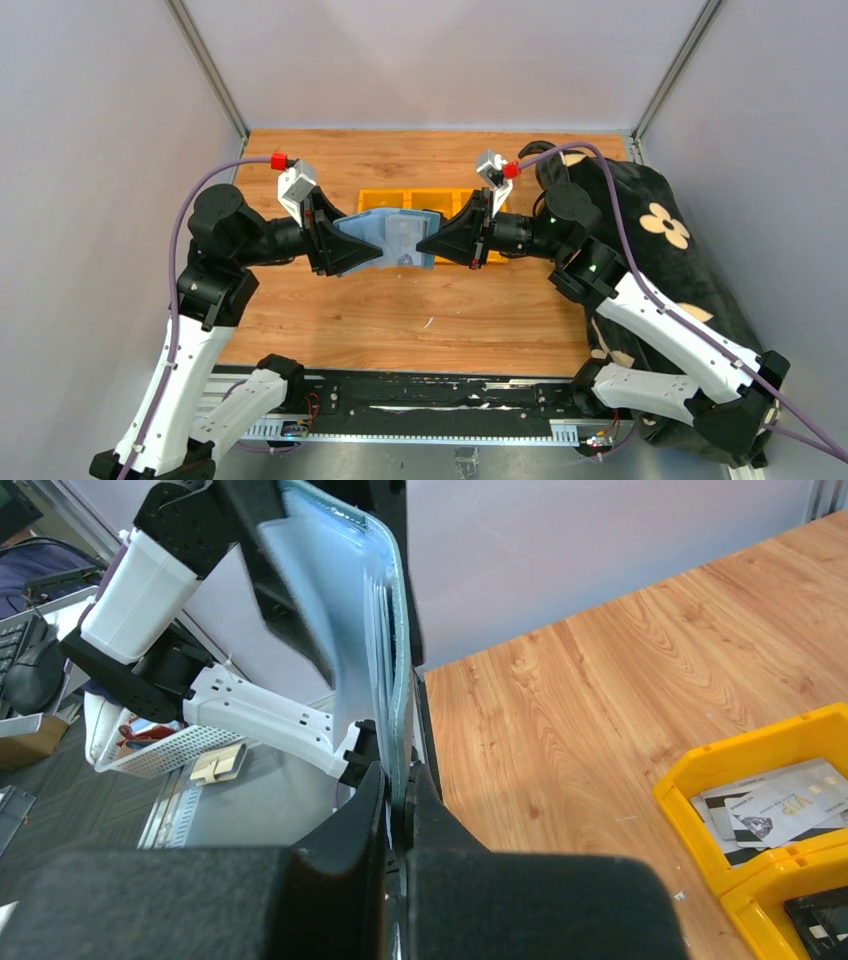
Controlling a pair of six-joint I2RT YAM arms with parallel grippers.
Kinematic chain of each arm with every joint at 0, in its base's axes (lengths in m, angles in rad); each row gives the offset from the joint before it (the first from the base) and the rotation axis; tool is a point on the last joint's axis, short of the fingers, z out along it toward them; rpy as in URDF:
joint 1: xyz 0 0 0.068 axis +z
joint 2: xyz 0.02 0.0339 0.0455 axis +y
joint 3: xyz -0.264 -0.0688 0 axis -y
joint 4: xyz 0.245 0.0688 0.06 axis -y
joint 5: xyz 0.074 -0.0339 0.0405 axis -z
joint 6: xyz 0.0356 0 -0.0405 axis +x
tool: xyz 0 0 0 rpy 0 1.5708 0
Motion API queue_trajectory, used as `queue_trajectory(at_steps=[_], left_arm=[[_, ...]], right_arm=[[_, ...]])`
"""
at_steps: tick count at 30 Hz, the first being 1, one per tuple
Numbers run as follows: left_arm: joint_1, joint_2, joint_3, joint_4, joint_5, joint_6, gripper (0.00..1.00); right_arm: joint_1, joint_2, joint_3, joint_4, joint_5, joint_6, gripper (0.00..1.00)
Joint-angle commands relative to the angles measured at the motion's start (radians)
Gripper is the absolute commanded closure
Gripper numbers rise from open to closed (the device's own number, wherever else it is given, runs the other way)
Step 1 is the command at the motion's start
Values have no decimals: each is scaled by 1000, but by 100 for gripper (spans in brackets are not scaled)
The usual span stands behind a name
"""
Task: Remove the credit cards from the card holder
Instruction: Remove the credit card from the card holder.
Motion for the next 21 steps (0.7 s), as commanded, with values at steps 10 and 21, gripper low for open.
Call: queue_trajectory(at_steps=[10,21], left_arm=[[-2,-7,-51,16,-45,-32,24],[-3,-19,-57,-148,-262,141,0]], right_arm=[[138,75,92,-59,226,-71,100],[299,163,242,-237,523,-187,100]])
